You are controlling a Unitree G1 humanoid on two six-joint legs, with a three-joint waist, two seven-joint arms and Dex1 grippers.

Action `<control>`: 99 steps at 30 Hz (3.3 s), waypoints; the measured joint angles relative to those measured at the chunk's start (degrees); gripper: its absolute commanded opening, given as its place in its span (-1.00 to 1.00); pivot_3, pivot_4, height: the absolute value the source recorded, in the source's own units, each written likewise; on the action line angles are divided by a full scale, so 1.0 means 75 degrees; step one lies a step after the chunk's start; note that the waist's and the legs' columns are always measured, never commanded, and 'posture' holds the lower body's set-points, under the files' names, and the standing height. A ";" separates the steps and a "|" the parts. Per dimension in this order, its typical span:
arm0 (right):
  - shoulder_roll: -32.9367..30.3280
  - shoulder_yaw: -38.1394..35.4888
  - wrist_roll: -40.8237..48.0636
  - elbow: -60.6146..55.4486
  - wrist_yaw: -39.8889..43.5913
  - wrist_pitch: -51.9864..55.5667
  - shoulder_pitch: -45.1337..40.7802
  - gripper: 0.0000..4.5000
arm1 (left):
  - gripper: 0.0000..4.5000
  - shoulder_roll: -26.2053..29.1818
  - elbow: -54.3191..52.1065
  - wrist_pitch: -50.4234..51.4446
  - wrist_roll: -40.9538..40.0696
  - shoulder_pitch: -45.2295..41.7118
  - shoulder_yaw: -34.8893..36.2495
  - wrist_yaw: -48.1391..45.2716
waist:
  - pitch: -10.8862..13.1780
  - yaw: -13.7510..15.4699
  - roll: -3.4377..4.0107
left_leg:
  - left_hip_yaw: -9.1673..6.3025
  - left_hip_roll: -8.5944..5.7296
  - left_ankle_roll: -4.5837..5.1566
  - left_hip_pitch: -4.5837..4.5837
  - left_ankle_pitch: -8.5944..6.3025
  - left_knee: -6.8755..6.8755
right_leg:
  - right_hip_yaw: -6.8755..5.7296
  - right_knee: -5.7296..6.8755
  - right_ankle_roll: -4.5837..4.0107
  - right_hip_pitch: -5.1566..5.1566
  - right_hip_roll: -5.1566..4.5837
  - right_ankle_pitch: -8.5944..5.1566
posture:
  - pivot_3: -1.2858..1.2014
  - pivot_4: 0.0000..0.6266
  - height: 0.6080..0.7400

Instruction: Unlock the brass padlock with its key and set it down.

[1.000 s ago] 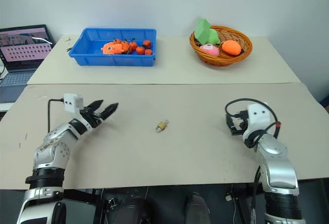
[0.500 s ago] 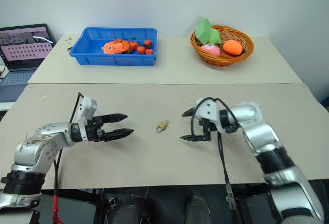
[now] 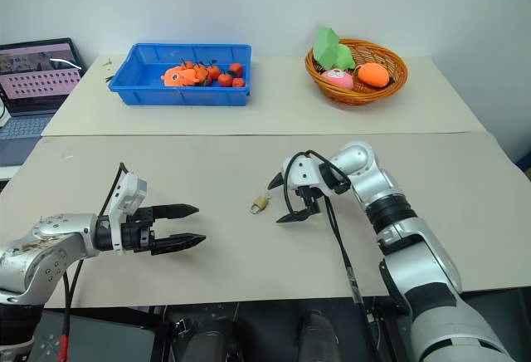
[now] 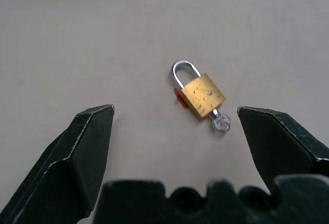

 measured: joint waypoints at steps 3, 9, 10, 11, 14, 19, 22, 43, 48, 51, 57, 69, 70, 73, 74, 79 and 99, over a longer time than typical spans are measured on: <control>0.0352 0.0051 -0.0186 0.0508 0.0016 -0.0326 -0.0332 1.00 | 0.98 0.0068 -0.0198 0.0137 -0.0074 0.0167 0.0065 0.0019 | 0.0002 -0.0063 0.0004 | -0.0002 -0.0002 -0.0001 0.0000 0.0000 0.0000 | 0.0000 0.0009 0.0000 0.0000 -0.0002 0.0000 | 0.03 -0.52 0.03; 0.0883 0.0144 -0.0475 0.1458 0.0185 -0.0838 -0.1002 1.00 | 0.98 0.0144 -0.0337 0.0280 -0.0274 0.0294 0.0157 0.0089 | 0.0006 -0.0110 0.0011 | -0.0001 -0.0002 -0.0004 0.0001 0.0000 0.0000 | 0.0002 0.0018 -0.0001 -0.0004 -0.0003 -0.0001 | 0.03 -0.52 0.03; 0.0941 0.0155 -0.0538 0.1600 0.0184 -0.0905 -0.1061 1.00 | 0.98 0.0155 -0.0382 0.0292 -0.0289 0.0300 0.0162 0.0094 | 0.0007 -0.0110 0.0011 | -0.0001 -0.0002 -0.0004 0.0000 -0.0001 0.0000 | 0.0002 0.0019 -0.0001 -0.0005 -0.0003 -0.0001 | 0.03 -0.52 0.03; 0.1037 0.0165 -0.0607 0.1828 0.0182 -0.0998 -0.1120 1.00 | 0.98 0.0182 -0.0449 0.0307 -0.0300 0.0337 0.0179 0.0098 | 0.0007 -0.0114 0.0011 | -0.0001 -0.0002 -0.0005 0.0001 -0.0001 0.0000 | 0.0002 0.0019 -0.0002 -0.0005 -0.0003 -0.0001 | 0.03 -0.52 0.03; 0.1301 0.0183 -0.0773 0.2386 0.0276 -0.1030 -0.1131 1.00 | 0.98 0.0309 -0.0562 0.0428 -0.0339 0.0487 0.0262 0.0128 | 0.0009 -0.0132 0.0014 | 0.0000 -0.0002 -0.0009 0.0000 -0.0003 0.0000 | 0.0004 0.0024 -0.0004 -0.0009 -0.0002 -0.0003 | 0.03 -0.52 0.03; 0.1582 0.0101 -0.0883 0.3052 0.0217 -0.1011 -0.1165 1.00 | 0.98 0.0566 -0.0814 0.0612 -0.0571 0.0722 0.0578 0.0150 | 0.0015 -0.0140 0.0026 | -0.0001 0.0000 -0.0013 0.0003 -0.0002 0.0000 | 0.0006 0.0029 -0.0008 -0.0010 -0.0002 -0.0005 | 0.03 -0.52 0.03; 0.1657 -0.0064 -0.0946 0.3345 0.0090 -0.0983 -0.1207 1.00 | 0.98 0.0745 -0.1047 0.0794 -0.0721 0.0903 0.0823 0.0169 | 0.0015 -0.0143 0.0026 | -0.0001 0.0001 -0.0017 0.0006 -0.0002 0.0000 | 0.0007 0.0033 -0.0010 -0.0009 -0.0002 -0.0006 | 0.03 -0.52 0.03; 0.1976 -0.0412 -0.1616 0.4098 -0.0958 -0.0711 -0.1642 1.00 | 0.98 0.1085 -0.1823 0.1303 -0.1506 0.1597 0.1660 0.0600 | 0.0018 -0.0184 0.0029 | -0.0016 0.0029 -0.0092 0.0034 0.0045 0.0001 | 0.0011 0.0094 -0.0089 -0.0014 0.0025 0.0002 | 0.03 -0.52 0.03; 0.1997 -0.0448 -0.1687 0.4124 -0.1132 -0.0708 -0.1642 0.39 | 1.00 0.1106 -0.1841 0.1303 -0.1516 0.1474 0.1657 0.0653 | 0.0018 -0.0192 0.0030 | -0.0016 0.0035 -0.0102 0.0034 0.0052 0.0001 | 0.0009 0.0096 -0.0100 -0.0017 0.0030 0.0008 | 0.03 -0.52 0.03; 0.1993 -0.0453 -0.1741 0.4137 -0.1210 -0.0707 -0.1642 -0.03 | 1.00 0.1107 -0.1875 0.1303 -0.1524 0.1475 0.1652 0.0658 | 0.0018 -0.0180 0.0030 | -0.0017 0.0035 -0.0102 0.0034 0.0053 0.0001 | 0.0008 0.0096 -0.0101 -0.0017 0.0030 0.0009 | 0.03 -0.52 0.03; 0.1999 -0.0484 -0.1751 0.4154 -0.1261 -0.0710 -0.1647 -0.61 | 1.00 0.1107 -0.1884 0.1303 -0.1523 0.1467 0.1647 0.0665 | 0.0018 -0.0166 0.0030 | -0.0018 0.0035 -0.0103 0.0034 0.0054 0.0001 | 0.0008 0.0096 -0.0101 -0.0017 0.0029 0.0009 | 0.03 -0.52 0.03; 0.1995 -0.0502 -0.1748 0.4152 -0.1315 -0.0783 -0.1644 -0.61 | 1.00 0.1100 -0.1894 0.1301 -0.1501 0.1250 0.1527 0.0831 | 0.0019 -0.0161 0.0031 | -0.0018 0.0038 -0.0107 0.0034 0.0058 0.0001 | 0.0008 0.0096 -0.0099 -0.0018 0.0032 0.0009 | 0.03 -0.52 0.03; 0.1993 -0.0524 -0.1746 0.4144 -0.1315 -0.0814 -0.1645 -0.61 | 1.00 0.1091 -0.1884 0.1298 -0.1497 0.1200 0.1465 0.0842 | 0.0020 -0.0154 0.0032 | -0.0018 0.0037 -0.0108 0.0034 0.0060 0.0001 | 0.0007 0.0096 -0.0099 -0.0018 0.0032 0.0008 | 0.03 -0.52 0.03; 0.1855 -0.0784 -0.1613 0.4055 -0.1368 -0.0820 -0.1662 -0.61 | 1.00 0.0994 -0.1672 0.1272 -0.1465 0.0953 0.1229 0.0890 | 0.0042 -0.0135 0.0040 | -0.0018 0.0036 -0.0106 0.0025 0.0062 0.0001 | 0.0006 0.0097 -0.0099 -0.0026 0.0032 0.0009 | 0.03 -0.52 0.03; 0.1788 -0.0892 -0.1539 0.3964 -0.1293 -0.0820 -0.1702 -0.61 | 1.00 0.0936 -0.1563 0.1262 -0.1429 0.0840 0.1147 0.0917 | 0.0054 -0.0129 0.0044 | -0.0018 0.0036 -0.0105 0.0023 0.0062 0.0001 | 0.0006 0.0096 -0.0100 -0.0027 0.0032 0.0011 | 0.03 -0.52 0.03; 0.1677 -0.1370 -0.0932 0.2979 -0.0776 -0.0689 -0.1954 -0.61 | 1.00 0.0536 -0.1095 0.1023 -0.1122 0.0219 0.0498 0.0968 | 0.0094 -0.0126 0.0046 | -0.0018 0.0038 -0.0102 0.0009 0.0063 0.0001 | 0.0003 0.0091 -0.0109 -0.0034 0.0040 0.0018 | 0.03 -0.52 0.03; 0.3954 -0.0164 -0.1715 0.2239 -0.3701 0.0539 -0.0757 -0.61 | 1.00 0.0825 0.0755 0.0277 -0.0180 -0.1627 0.0197 0.0196 | 0.0099 -0.0141 0.0047 | -0.0003 0.0099 -0.0117 -0.0012 0.0051 0.0001 | 0.0002 0.0078 -0.0117 -0.0059 0.0100 0.0006 | 0.03 -0.52 0.03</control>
